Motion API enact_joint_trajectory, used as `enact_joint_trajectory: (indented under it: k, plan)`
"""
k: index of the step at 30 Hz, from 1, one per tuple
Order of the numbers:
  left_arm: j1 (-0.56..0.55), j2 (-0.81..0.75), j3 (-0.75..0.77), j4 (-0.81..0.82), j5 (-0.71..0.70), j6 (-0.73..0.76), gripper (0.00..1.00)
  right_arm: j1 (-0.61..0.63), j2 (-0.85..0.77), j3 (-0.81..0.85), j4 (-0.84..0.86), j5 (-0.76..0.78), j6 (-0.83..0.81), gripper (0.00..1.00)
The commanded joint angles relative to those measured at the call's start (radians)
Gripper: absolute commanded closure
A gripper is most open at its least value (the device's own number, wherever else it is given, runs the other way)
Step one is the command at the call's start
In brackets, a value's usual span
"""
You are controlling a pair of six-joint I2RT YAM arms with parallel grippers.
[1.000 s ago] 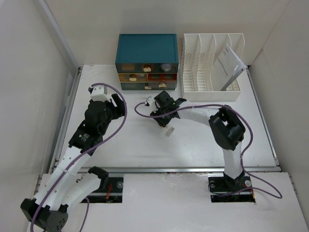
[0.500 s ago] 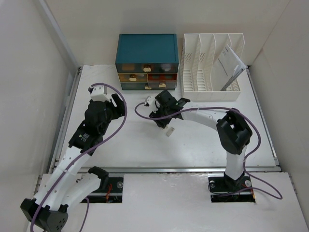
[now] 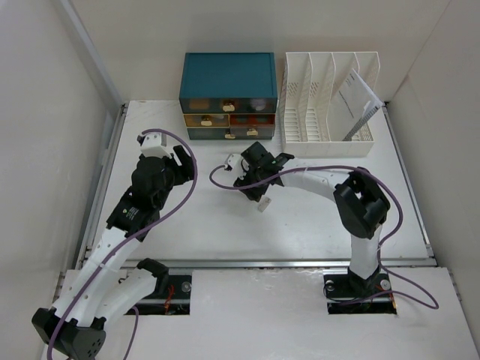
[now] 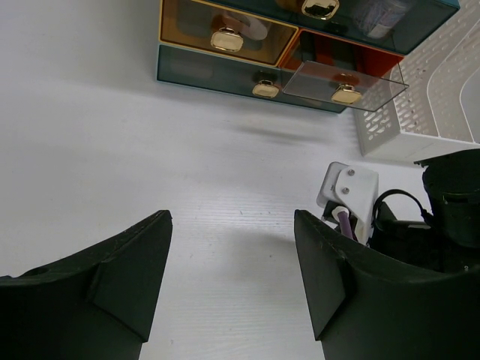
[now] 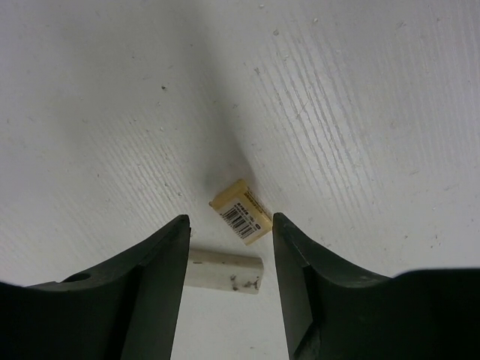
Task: Organize the desk
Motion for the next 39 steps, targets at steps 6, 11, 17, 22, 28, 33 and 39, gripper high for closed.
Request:
enact_joint_trajectory:
  k: [6,11,17,22,28,33,39]
  plan:
    - [0.001,-0.011,-0.007,0.032,0.003,0.014,0.35,-0.012,0.032,0.013,-0.049,-0.042,-0.096,0.46]
    - [0.001,-0.011,-0.007,0.032,0.003,0.014,0.35,-0.021,0.052,0.023,-0.064,-0.081,-0.141,0.46]
    - [0.001,-0.011,-0.007,0.032,0.003,0.014,0.35,-0.021,0.072,0.043,-0.064,-0.061,-0.152,0.46]
    - [0.001,-0.011,-0.007,0.032,0.003,0.014,0.35,-0.021,0.094,0.052,-0.064,-0.052,-0.152,0.46]
    - [0.001,-0.011,-0.007,0.032,0.003,0.014,0.35,-0.021,0.103,0.062,-0.055,-0.041,-0.141,0.56]
    - [0.001,-0.011,-0.007,0.032,0.012,0.014,0.35,-0.021,0.074,0.062,-0.031,-0.017,-0.13,0.82]
    - [0.001,-0.011,-0.007,0.032,0.012,0.014,0.35,-0.021,0.04,0.062,-0.021,0.02,-0.121,0.92]
